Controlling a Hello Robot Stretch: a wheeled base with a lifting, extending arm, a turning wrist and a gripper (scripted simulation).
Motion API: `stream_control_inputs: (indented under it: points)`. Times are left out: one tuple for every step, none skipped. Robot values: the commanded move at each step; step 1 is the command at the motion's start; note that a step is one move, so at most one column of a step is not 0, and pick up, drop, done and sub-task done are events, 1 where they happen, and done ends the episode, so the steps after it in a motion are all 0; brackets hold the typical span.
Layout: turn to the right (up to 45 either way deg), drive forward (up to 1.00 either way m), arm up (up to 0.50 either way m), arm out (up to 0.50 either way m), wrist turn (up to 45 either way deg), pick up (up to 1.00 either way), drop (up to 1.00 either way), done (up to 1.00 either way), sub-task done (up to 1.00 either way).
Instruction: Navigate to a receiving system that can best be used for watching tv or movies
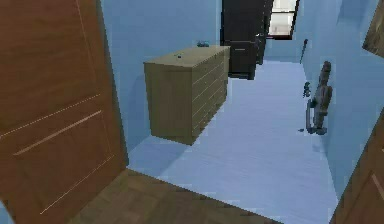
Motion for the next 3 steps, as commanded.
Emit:
stream_control_inputs:
  points:
    - [15.0,0.00,0.00,0.00,0.0,0.00,0.00,0.00,0.00]
    - [0.0,0.25,0.00,0.00,0.0,0.00,0.00,0.00,0.00]
    - [9.0,0.00,0.00,0.00,0.0,0.00,0.00,0.00,0.00]
